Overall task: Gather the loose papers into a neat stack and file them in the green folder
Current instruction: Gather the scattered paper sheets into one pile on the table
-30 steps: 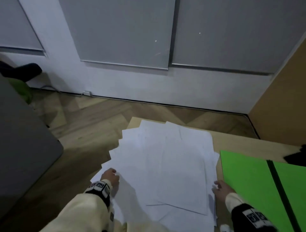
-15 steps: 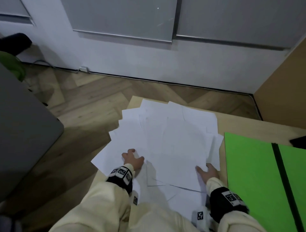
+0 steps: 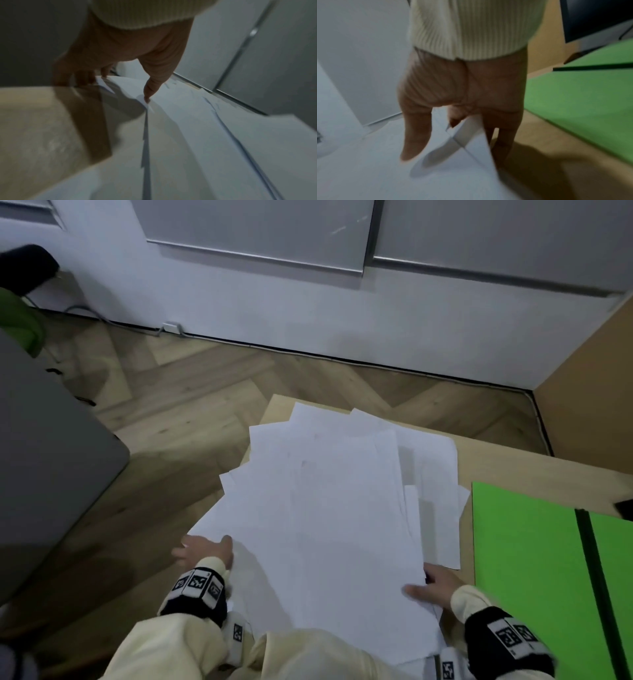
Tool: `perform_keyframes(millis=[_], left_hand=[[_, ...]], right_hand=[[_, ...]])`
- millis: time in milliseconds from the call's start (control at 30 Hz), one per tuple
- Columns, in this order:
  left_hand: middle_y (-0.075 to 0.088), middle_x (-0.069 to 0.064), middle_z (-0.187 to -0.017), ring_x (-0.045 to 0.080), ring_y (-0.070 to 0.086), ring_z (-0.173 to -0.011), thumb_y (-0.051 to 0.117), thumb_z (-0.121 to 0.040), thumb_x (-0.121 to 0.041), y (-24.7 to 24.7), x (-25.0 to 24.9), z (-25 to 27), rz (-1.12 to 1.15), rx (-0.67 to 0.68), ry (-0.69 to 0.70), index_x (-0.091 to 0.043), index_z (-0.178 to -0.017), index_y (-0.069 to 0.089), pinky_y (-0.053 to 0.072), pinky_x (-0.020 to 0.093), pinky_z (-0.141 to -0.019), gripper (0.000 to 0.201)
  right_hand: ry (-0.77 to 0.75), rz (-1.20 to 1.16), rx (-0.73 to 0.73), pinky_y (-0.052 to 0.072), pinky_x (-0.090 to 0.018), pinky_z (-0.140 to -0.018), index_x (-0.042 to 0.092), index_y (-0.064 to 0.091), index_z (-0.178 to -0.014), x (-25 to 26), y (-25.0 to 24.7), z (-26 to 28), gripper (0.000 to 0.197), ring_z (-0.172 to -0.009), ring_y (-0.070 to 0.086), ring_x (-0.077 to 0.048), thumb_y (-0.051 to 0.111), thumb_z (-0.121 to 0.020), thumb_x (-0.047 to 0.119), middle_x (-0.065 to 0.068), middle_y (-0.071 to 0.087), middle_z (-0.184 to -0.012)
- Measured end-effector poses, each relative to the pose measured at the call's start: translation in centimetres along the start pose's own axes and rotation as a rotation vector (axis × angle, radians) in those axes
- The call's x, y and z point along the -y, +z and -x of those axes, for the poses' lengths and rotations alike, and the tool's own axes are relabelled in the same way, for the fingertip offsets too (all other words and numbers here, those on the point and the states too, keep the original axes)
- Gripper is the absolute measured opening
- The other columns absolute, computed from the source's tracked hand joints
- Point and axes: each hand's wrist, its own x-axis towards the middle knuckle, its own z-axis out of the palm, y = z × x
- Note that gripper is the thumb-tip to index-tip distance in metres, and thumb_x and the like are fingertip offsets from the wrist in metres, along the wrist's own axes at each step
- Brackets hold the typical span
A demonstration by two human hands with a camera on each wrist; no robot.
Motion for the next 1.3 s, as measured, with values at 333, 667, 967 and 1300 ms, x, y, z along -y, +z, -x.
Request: perform_keyframes(millis=[333, 667, 967, 1300], left_hand=[[0.064, 0.021, -0.118, 0.039, 0.061, -0.109, 0.060, -0.087, -0.009, -1.6, -0.4, 0.0, 0.544, -0.051, 0.184, -0.002, -0.118, 0.058, 0.046, 0.041, -0.094, 0.033], [0.069, 0.014, -0.107, 0.033, 0.067, -0.101, 0.074, -0.077, -0.017, 1.3, 0.0, 1.8, 0.542, 0.288, 0.250, -0.005, -0.114, 0.061, 0.053, 0.045, -0.091, 0.042], [0.067, 0.012, -0.102, 0.032, 0.065, -0.096, 0.073, -0.079, -0.024, -0.2, -0.8, 1.3, 0.568, 0.288, 0.283, -0.001, -0.110, 0.063, 0.050, 0.038, -0.085, 0.039], [0.067, 0.020, -0.111, 0.037, 0.065, -0.100, 0.072, -0.076, -0.002, 1.0, 2.0, -0.6, 0.350, 0.514, 0.184, 0.005, -0.114, 0.059, 0.051, 0.052, -0.094, 0.041]], right_hand=[[-0.091, -0.237, -0.360, 0.041, -0.029, -0.091, -0.007, 0.059, -0.117, 1.8, 1.9, -1.0, 0.030, -0.104, 0.057, -0.022, 0.055, -0.088, -0.004, -0.012, 0.063, -0.109], [0.008, -0.168, -0.090, 0.045, -0.029, -0.097, 0.001, 0.057, -0.123, 1.6, 3.5, -1.0, 0.041, -0.104, 0.058, -0.021, 0.065, -0.085, 0.013, -0.012, 0.063, -0.123], [-0.062, -0.238, -0.248, 0.039, -0.030, -0.097, -0.001, 0.053, -0.128, 3.1, 4.8, -1.4, 0.043, -0.113, 0.056, -0.025, 0.061, -0.086, 0.004, -0.015, 0.059, -0.127], [0.075, -0.416, -0.339, 0.035, -0.040, -0.107, -0.005, 0.049, -0.130, 1.4, 4.5, -0.9, 0.042, -0.122, 0.052, -0.035, 0.054, -0.088, -0.005, -0.019, 0.055, -0.132]])
